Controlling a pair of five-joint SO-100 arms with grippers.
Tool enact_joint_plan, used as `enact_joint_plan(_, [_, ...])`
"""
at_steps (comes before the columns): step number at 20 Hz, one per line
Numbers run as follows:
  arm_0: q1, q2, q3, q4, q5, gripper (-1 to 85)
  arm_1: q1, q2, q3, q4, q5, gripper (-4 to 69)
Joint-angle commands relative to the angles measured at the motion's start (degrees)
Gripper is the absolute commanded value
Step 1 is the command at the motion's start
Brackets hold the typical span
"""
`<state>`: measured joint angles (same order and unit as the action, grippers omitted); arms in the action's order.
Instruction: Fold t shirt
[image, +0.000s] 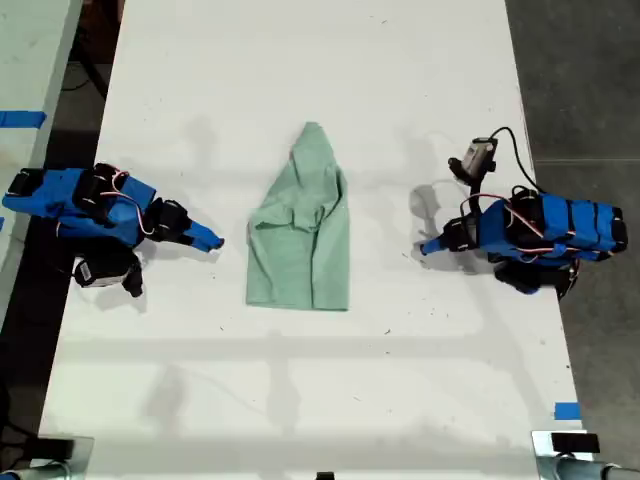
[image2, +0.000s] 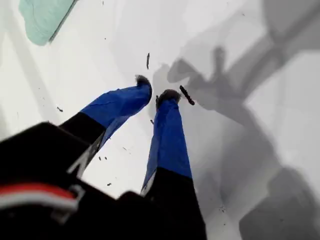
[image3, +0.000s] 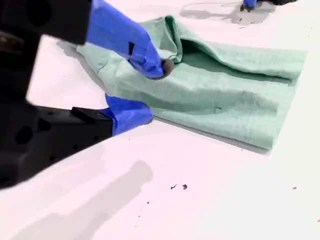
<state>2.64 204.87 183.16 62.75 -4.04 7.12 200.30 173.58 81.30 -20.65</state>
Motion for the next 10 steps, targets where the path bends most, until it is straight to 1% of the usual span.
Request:
enact_joint_plan(1, [-0.1, 0.5, 0.4, 0.2, -0.9, 11.2, 0.3, 0.4, 3.1, -1.4, -0.9, 7.6])
enact_joint_plan(2, [-0.1, 0.5, 0.4, 0.2, -0.9, 11.2, 0.4, 0.4, 3.1, -1.4, -1.2, 8.3])
enact_joint_plan(4, [-0.2, 0.5, 0.4, 0.2, -0.9, 11.2, 0.4, 0.4, 3.1, -1.4, -4.7, 9.3])
enact_joint_plan(10, [-0.2, 0.5, 0.4, 0.2, -0.9, 11.2, 0.4, 0.4, 3.1, -1.4, -5.1, 10.6])
